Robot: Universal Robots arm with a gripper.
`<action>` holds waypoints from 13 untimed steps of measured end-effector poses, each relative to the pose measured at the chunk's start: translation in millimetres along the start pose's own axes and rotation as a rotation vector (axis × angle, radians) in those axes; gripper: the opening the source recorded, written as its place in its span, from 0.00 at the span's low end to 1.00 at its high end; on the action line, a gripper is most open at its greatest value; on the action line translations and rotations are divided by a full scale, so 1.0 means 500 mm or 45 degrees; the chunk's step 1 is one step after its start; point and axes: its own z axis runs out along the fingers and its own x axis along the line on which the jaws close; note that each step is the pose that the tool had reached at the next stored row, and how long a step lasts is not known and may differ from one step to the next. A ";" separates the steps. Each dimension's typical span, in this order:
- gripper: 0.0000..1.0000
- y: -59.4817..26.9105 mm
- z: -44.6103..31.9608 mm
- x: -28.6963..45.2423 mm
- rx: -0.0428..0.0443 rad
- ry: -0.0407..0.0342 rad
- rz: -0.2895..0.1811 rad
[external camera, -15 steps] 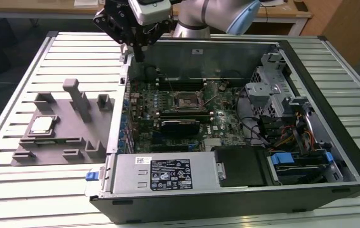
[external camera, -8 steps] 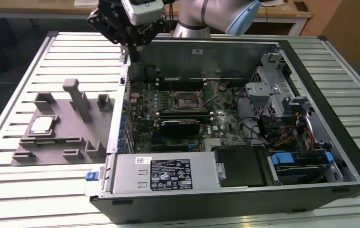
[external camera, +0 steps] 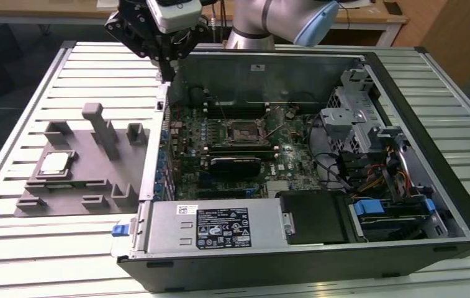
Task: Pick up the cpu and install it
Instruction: 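Reach for the cpu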
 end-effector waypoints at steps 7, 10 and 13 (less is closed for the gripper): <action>0.11 -0.001 0.000 0.015 0.000 0.0000 0.000; 0.11 -0.002 0.000 0.022 0.000 0.0000 0.000; 0.11 -0.002 0.000 0.029 0.000 0.0000 0.000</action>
